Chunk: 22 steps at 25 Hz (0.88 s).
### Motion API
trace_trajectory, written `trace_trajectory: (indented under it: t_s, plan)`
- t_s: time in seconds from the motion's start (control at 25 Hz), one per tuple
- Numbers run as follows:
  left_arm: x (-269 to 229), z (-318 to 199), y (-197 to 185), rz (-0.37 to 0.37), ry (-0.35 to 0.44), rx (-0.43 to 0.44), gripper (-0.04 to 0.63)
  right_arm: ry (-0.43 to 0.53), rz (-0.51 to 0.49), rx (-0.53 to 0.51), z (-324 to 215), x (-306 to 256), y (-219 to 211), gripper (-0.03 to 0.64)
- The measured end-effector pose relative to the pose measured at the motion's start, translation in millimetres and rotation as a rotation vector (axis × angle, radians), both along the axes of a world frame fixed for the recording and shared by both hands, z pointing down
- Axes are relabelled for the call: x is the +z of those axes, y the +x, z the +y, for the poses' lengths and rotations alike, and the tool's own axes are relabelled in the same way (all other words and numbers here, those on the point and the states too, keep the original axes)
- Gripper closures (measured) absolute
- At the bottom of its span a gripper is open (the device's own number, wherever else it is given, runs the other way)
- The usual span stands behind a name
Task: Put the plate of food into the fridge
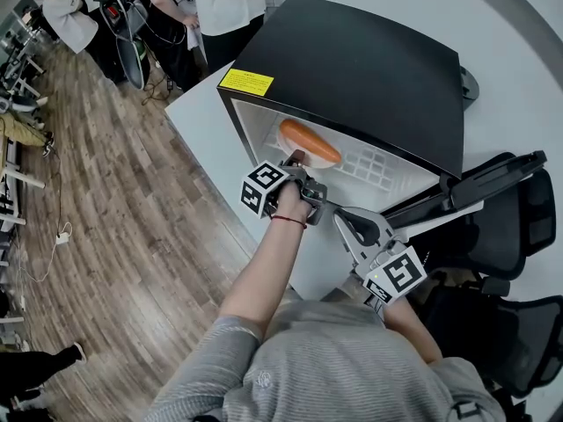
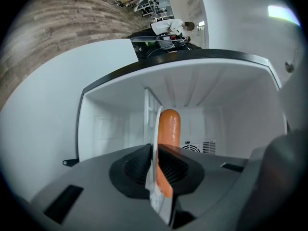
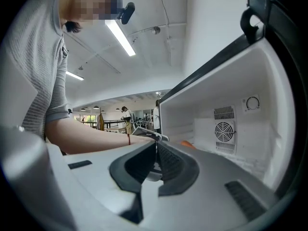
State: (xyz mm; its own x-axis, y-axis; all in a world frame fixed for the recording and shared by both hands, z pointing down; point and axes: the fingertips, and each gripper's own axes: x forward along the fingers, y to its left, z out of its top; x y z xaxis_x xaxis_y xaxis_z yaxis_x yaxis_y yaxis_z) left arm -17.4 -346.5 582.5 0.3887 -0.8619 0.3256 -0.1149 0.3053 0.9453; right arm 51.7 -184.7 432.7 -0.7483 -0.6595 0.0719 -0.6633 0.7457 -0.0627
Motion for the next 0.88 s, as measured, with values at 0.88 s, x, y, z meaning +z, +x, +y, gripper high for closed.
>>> trace_trajectory:
  t_s: [0.88]
  plan:
    - [-3,-4,-16,-0.653,-0.004,0.122,0.518,-0.024,-0.004,0.011,-2,7,6,0.601]
